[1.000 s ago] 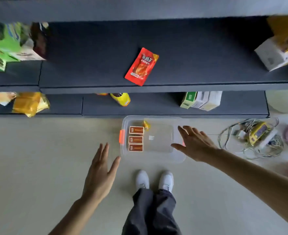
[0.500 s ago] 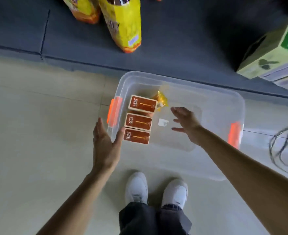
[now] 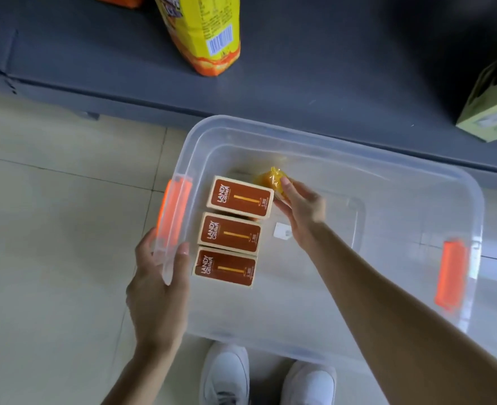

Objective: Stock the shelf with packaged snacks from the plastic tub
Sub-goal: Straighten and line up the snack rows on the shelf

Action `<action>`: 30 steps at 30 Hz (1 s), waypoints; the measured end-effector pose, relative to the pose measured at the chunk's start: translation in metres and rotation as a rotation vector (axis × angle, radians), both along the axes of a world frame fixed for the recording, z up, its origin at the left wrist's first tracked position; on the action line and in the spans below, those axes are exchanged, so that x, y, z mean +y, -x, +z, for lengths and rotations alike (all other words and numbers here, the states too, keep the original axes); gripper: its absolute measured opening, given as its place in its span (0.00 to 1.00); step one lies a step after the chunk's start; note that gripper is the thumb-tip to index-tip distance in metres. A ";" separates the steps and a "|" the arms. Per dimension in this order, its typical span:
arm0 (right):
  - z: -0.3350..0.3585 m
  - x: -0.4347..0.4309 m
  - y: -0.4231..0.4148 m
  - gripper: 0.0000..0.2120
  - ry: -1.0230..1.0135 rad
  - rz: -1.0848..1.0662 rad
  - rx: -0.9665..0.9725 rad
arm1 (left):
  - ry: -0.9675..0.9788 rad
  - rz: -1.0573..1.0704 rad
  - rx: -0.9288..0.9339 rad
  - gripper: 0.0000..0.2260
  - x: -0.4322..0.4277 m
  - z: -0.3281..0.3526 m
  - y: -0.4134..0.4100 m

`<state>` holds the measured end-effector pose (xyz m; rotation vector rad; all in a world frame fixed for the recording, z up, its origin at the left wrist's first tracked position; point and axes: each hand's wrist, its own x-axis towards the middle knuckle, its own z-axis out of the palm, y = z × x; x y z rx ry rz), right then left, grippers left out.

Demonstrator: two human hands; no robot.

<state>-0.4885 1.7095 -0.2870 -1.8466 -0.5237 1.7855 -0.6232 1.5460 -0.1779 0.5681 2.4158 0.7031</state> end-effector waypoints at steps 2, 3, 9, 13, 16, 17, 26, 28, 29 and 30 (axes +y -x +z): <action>0.012 -0.002 -0.002 0.18 -0.016 -0.008 -0.025 | 0.014 -0.020 -0.049 0.29 0.000 0.004 0.002; 0.021 -0.004 -0.004 0.18 -0.030 -0.012 -0.028 | 0.024 -0.029 -0.077 0.30 0.000 0.007 0.003; 0.116 -0.025 -0.035 0.16 -0.105 0.032 -0.019 | 0.019 -0.081 -0.103 0.32 0.008 0.067 -0.009; 0.204 -0.053 -0.044 0.17 -0.218 0.176 0.110 | -0.007 0.018 -0.492 0.24 0.024 0.125 -0.030; 0.272 -0.076 -0.037 0.19 -0.351 0.328 0.125 | -0.118 0.284 -0.942 0.21 0.039 0.183 -0.044; 0.295 -0.083 -0.035 0.19 -0.399 0.378 0.120 | -0.149 0.341 -1.007 0.22 0.042 0.203 -0.046; 0.517 -0.092 -0.013 0.08 -0.465 0.394 0.117 | -0.265 0.219 -1.090 0.17 0.030 0.409 -0.023; 0.561 -0.083 -0.010 0.07 -0.492 0.361 0.035 | -0.264 0.152 -1.092 0.15 0.025 0.456 -0.013; 0.585 -0.078 -0.009 0.06 -0.501 0.381 -0.008 | -0.272 0.110 -1.084 0.14 0.023 0.479 -0.008; 0.608 -0.073 -0.009 0.07 -0.497 0.418 -0.028 | -0.286 0.057 -1.069 0.14 0.020 0.502 -0.004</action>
